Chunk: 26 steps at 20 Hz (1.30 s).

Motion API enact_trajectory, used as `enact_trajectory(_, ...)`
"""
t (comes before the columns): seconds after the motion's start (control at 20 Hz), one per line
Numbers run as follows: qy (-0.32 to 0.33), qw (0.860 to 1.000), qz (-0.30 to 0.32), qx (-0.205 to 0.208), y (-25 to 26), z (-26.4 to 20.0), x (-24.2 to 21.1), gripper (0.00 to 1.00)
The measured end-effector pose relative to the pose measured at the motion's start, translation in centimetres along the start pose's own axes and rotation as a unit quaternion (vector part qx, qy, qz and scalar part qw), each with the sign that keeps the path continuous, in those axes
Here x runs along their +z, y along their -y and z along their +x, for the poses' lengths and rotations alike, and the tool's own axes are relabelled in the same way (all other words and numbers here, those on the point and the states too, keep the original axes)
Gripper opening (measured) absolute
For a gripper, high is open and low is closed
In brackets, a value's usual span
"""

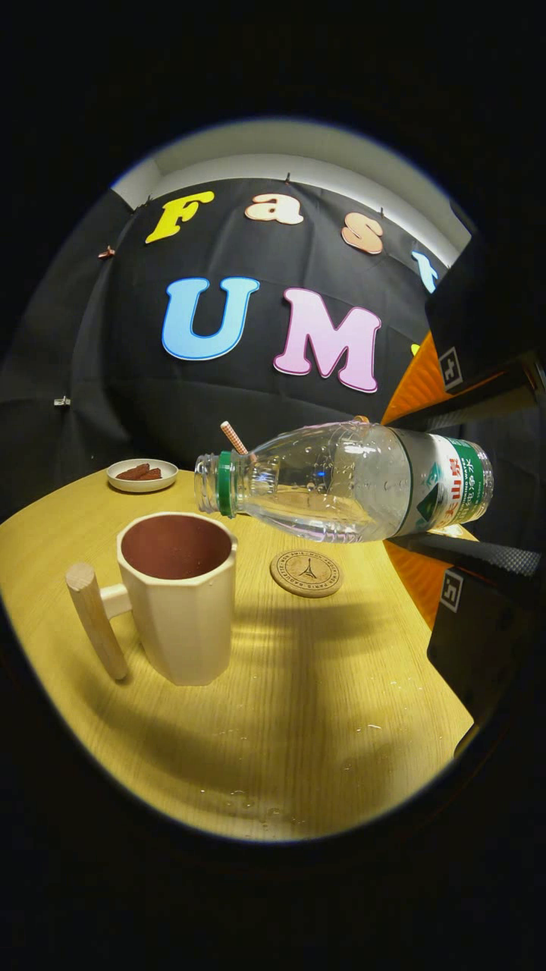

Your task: Take the bottle from table, then pour the juice into the cup, finally place the bottle on the coaster

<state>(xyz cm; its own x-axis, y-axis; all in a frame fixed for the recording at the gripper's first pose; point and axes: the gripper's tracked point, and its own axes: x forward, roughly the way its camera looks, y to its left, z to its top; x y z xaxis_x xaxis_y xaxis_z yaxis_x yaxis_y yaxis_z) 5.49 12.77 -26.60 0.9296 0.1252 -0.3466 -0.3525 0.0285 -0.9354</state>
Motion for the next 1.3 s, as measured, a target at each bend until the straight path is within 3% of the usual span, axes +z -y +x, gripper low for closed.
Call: enact_trajectory(1.3, 0.008, 0.996, -0.083, -0.023, 2.4, 0.8, -0.3, 0.70)
